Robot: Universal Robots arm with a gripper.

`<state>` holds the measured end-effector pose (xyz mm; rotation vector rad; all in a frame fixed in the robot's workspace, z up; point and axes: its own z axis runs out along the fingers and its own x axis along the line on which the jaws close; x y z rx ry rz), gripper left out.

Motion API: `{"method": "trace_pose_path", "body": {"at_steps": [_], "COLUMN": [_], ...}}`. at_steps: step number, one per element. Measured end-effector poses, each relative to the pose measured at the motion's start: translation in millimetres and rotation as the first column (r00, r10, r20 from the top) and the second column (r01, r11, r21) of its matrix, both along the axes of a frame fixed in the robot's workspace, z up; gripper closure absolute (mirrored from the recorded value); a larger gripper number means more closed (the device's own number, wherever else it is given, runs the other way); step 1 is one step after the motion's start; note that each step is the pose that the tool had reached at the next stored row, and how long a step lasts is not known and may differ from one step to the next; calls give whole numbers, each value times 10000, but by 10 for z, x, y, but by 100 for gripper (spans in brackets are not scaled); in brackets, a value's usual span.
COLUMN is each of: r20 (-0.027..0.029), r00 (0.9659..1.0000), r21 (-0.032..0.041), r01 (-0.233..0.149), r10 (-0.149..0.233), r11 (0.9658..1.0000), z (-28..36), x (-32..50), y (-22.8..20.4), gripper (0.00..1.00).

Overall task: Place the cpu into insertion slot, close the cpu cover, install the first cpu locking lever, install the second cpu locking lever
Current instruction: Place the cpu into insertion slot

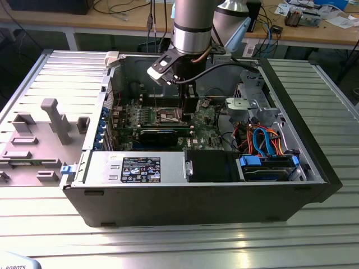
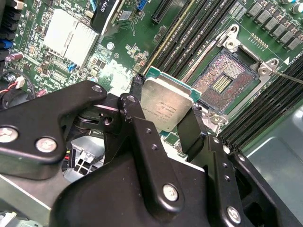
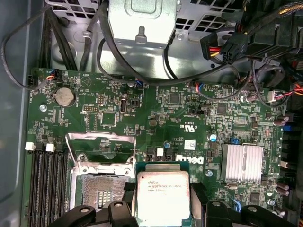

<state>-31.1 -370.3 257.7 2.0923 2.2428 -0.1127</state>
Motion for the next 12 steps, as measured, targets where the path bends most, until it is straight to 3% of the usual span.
{"method": "trace_pose_path", "body": {"at_steps": [12], "r20": [0], "r00": [9998], "r21": [-21], "r01": [177], "r10": [-177], "r11": [9998], "z": [-3], "x": [0], "y": [0], "gripper": [46]}}
